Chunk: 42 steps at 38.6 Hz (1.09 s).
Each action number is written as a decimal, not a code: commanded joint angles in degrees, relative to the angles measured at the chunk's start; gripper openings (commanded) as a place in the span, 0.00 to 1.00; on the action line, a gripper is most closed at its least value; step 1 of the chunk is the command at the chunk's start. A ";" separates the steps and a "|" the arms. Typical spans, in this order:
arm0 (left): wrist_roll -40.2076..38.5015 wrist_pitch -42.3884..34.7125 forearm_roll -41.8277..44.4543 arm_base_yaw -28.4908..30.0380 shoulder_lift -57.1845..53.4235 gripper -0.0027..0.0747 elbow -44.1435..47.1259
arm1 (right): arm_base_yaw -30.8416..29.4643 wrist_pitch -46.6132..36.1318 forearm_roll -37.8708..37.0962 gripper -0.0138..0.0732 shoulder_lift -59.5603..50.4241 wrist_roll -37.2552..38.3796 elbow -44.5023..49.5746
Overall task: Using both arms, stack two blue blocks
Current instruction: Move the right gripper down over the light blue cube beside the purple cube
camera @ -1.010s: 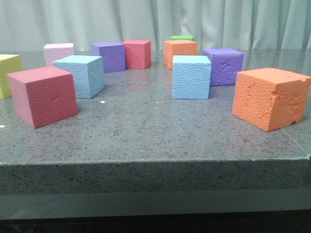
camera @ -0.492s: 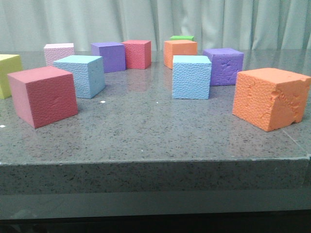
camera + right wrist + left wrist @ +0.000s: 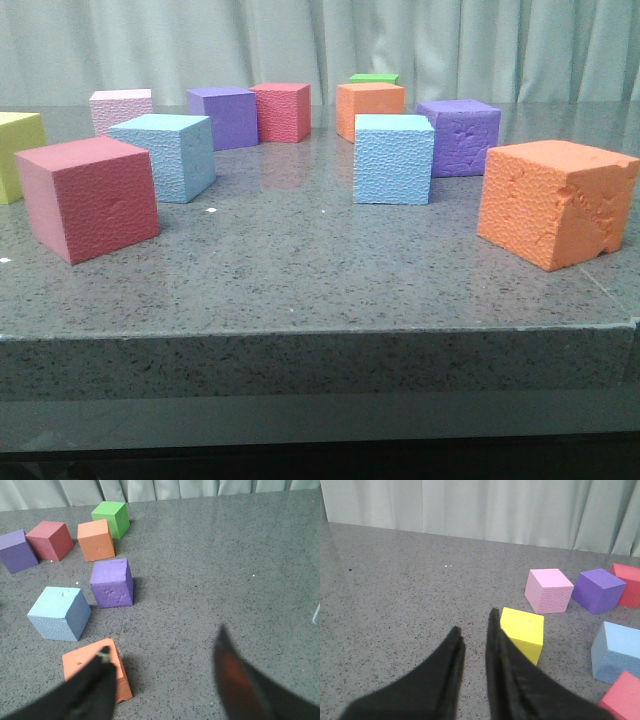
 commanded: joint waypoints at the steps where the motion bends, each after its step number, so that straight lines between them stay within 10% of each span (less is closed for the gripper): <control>1: -0.45 -5.16 -0.66 -0.35 0.55 0.62 -2.18 | -0.33 -4.22 0.07 0.91 0.42 -0.03 -2.21; 6: -0.45 -5.42 -0.66 -0.35 0.55 0.95 -2.18 | -0.33 -4.20 0.07 0.92 0.44 -0.03 -2.21; 23: -0.45 -6.74 -0.66 -0.35 0.55 0.79 -2.18 | 8.45 -10.70 11.43 0.92 16.68 -6.93 -5.47; 42: -0.45 -6.74 -0.66 -0.35 0.55 0.77 -2.18 | 25.17 -6.26 5.52 0.92 46.21 0.82 -29.13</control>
